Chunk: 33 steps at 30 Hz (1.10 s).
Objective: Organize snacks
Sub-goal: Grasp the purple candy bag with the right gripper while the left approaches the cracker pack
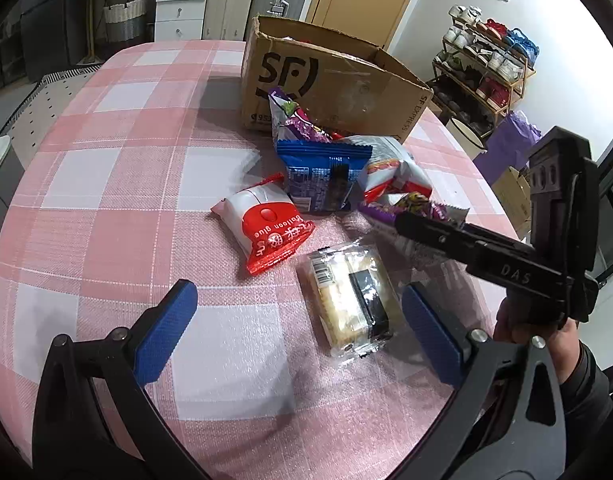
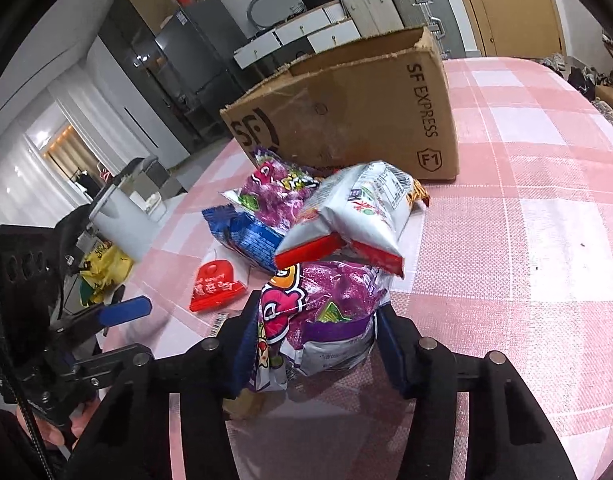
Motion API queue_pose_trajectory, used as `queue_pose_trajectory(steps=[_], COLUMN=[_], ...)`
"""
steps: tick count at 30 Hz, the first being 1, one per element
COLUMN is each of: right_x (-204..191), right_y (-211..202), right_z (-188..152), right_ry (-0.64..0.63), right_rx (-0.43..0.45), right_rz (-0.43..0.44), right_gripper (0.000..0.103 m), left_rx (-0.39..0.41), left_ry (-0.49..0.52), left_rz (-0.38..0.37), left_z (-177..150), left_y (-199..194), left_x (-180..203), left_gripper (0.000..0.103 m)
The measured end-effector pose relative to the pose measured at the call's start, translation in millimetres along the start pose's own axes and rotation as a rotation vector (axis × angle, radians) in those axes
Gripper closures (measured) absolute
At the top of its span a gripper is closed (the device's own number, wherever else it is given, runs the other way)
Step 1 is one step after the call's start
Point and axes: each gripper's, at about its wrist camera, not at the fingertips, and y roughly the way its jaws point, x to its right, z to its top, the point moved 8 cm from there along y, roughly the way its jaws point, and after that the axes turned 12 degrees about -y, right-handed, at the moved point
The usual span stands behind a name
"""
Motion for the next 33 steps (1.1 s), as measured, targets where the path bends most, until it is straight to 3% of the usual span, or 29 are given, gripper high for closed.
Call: queue_pose_trajectory(steps=[19, 23, 33], right_x=[-6.9, -4.5, 6.0], right_y=[-48.2, -59.1, -69.2], right_z=[4.3, 1.5, -15.2], right_ry=[-0.011, -0.005, 0.01], right_rx=[0.097, 0.118, 0.144], right_rz=[0.019, 0.017, 0.008], right_gripper=[0.05, 0.05, 0.05], left_rx=[-0.004, -0.011, -0.111], left_ry=[0.058, 0.074, 0.058], left_rz=[0.018, -0.013, 0.072], left_z=[-12.2, -16.5, -31.2], left_y=[-11.2, -10.7, 26.1], left_x=[21.1, 32.3, 36.2], left_gripper=[0.001, 0.001, 0.001])
